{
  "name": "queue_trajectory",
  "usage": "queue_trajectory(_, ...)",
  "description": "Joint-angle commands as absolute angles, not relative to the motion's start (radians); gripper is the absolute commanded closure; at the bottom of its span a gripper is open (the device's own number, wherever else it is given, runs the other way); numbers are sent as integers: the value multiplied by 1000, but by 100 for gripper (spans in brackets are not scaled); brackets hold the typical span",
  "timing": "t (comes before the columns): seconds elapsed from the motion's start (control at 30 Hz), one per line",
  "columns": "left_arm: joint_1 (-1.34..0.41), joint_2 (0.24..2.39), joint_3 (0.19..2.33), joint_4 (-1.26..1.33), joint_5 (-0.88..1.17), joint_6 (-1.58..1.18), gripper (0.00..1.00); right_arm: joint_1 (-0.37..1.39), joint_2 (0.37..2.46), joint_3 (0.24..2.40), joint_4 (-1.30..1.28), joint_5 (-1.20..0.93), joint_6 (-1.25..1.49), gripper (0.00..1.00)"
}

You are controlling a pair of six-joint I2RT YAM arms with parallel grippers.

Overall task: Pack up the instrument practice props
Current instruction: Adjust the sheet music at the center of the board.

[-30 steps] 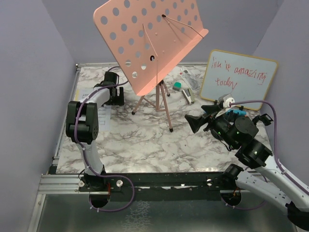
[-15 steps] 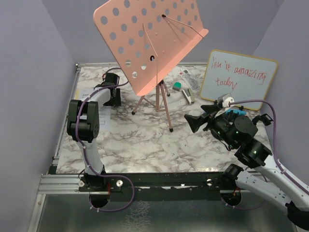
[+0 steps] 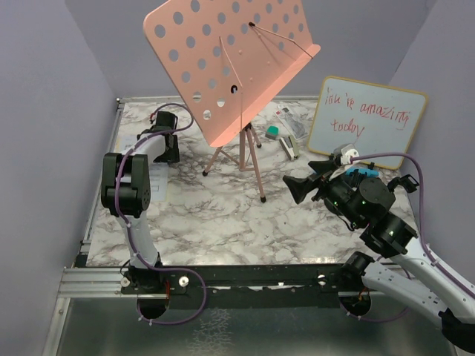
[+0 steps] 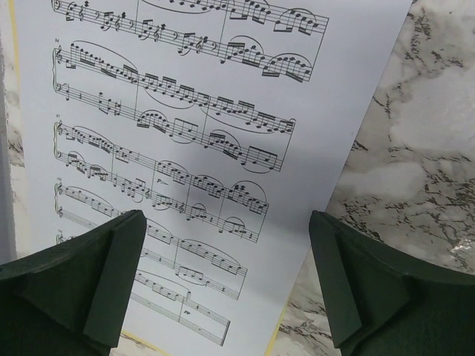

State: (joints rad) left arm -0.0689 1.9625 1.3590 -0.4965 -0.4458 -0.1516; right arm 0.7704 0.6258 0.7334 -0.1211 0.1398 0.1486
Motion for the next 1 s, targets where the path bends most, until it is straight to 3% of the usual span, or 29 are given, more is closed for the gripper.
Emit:
queue_trajectory(0.0,-63,1971,1364,-509,-471,-142,1,764,630,733,-103,112,137,0)
queue_trajectory(0.27,-67,1892,1361,-509,-365,-171,1,764,656,725,-84,89,134,0)
queue_trajectory(0.5,-110,1714,1298,-406,-41,-239,1,764,749,702,6,29,126,0)
queue_trajectory(0.7,-126,1517,1085,-85,217,-387,1,764,844,683,123,-30,127,0)
queue_trajectory(0.97,-142,1349,767,379,362,-544,1,759,1006,699,252,-4,96,0)
